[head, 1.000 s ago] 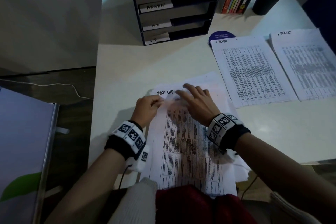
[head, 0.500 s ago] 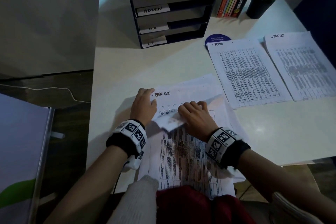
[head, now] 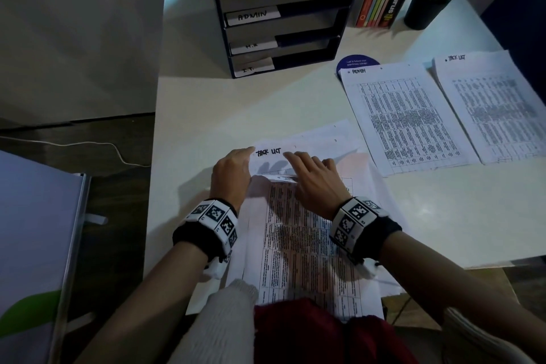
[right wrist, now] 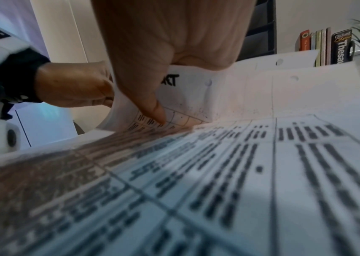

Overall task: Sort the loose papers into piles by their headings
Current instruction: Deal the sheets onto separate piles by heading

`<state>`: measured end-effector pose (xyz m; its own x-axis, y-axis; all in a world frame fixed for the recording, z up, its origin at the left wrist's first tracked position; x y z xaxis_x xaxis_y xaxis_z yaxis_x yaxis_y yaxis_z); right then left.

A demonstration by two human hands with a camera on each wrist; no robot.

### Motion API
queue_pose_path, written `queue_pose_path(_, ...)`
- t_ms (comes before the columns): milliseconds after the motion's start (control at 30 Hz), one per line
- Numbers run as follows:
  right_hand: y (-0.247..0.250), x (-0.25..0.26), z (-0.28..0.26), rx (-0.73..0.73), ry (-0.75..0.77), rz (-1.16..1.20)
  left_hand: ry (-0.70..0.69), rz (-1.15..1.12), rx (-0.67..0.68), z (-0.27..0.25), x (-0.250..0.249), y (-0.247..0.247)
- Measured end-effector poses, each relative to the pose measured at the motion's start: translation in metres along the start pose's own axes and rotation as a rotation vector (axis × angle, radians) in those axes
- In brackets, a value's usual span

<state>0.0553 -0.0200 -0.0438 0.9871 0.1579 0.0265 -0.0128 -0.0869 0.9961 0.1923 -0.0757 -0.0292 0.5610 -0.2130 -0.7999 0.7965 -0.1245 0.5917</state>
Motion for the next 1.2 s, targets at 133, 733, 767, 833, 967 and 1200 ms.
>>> queue_pose_path(133,0.003,-0.001,0.007,0.016,-0.005,0.004,-0.013,0.015,0.001,-0.006,0.001,-0.001)
queue_pose_path(733,0.007,0.006,-0.016,-0.425,0.023,-0.267,0.394,-0.6,0.3,0.011,0.024,-0.024)
queue_pose_path(767,0.01,0.007,-0.017,-0.437,0.025,-0.282,0.352,-0.512,0.248,0.014,0.025,-0.02)
queue_pose_path(833,0.016,0.009,-0.018,-0.466,0.041,-0.268,0.277,-0.272,0.206,0.018,0.025,-0.018)
queue_pose_path(967,0.019,0.009,-0.008,-0.465,0.074,-0.144,0.211,-0.1,0.213,0.018,0.022,-0.022)
queue_pose_path(1200,0.011,0.007,0.009,-0.288,0.013,-0.053,0.052,0.137,0.222,0.013,0.011,-0.018)
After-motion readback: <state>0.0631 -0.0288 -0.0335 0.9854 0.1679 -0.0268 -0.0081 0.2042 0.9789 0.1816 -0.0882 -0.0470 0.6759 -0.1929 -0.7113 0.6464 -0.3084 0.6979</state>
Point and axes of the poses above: each hand's wrist, its own z-axis towards the middle knuckle, its own y-axis out of the back of the hand, x = y × z, the point moved 8 cm from there along z, towards the middle knuckle, and after that the axes turned 12 degrees about -z, right-handed, at the moved point
